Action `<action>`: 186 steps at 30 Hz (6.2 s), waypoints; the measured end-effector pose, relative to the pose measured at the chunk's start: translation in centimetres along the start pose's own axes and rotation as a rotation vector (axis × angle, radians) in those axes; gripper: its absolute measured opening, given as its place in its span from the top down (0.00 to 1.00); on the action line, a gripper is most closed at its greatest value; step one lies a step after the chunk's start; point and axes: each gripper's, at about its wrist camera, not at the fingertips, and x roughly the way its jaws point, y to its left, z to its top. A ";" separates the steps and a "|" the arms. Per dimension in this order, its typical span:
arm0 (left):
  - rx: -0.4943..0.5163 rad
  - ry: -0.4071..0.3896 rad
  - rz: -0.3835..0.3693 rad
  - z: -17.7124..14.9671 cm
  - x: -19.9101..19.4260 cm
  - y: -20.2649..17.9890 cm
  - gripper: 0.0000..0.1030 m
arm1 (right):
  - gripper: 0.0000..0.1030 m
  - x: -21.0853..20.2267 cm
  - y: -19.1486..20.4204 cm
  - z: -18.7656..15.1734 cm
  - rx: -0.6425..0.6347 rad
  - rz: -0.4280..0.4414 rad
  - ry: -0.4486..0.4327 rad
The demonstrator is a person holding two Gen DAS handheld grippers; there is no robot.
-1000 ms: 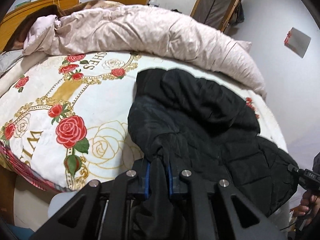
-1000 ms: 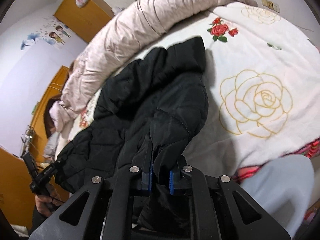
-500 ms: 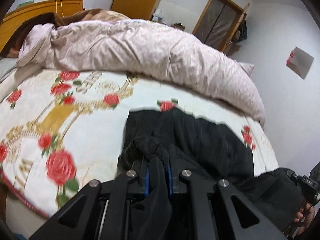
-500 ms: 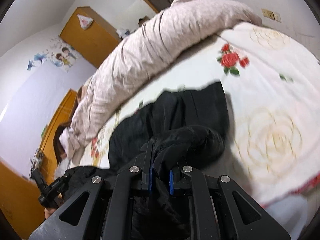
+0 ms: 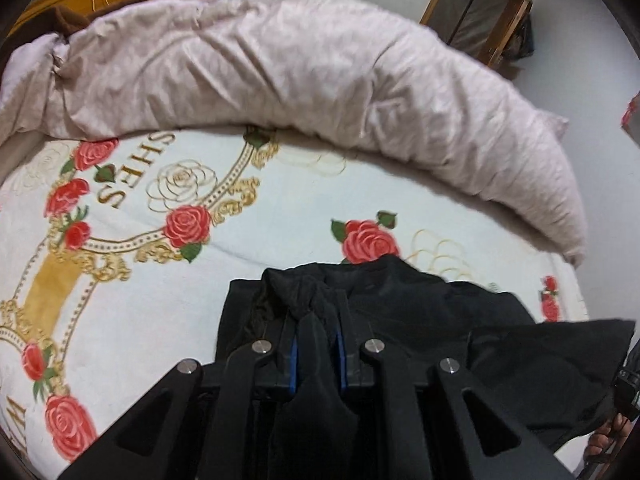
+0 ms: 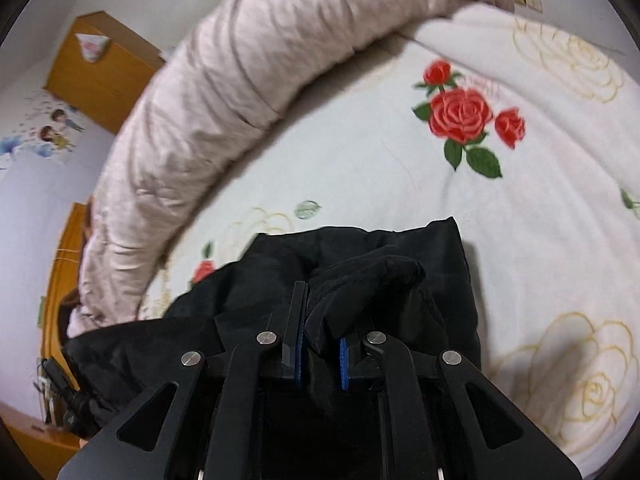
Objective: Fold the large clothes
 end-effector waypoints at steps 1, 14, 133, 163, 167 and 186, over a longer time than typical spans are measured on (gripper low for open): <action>-0.002 0.009 0.004 0.0 0.8 0.0 0.85 | 0.87 0.8 -0.2 0.3 0.003 -0.006 0.008; -0.127 -0.048 -0.131 2.0 -0.4 0.9 0.42 | 0.31 -0.2 -1.0 2.5 0.087 0.183 -0.037; 0.420 0.006 -0.141 -6.2 6.0 -12.2 0.21 | 0.32 5.5 7.9 -7.5 -0.551 -0.311 -0.066; 0.364 -0.118 -0.040 -2.1 0.9 -4.1 0.32 | 0.45 1.9 4.2 -8.4 -0.455 -0.349 -0.130; 0.241 -0.024 -0.016 -2.0 4.3 0.5 0.40 | 0.47 3.7 2.5 -8.5 -0.447 -0.389 -0.104; 0.164 -0.064 -0.055 -2.0 2.3 5.4 0.40 | 0.46 0.4 3.0 -8.8 -0.436 -0.411 -0.179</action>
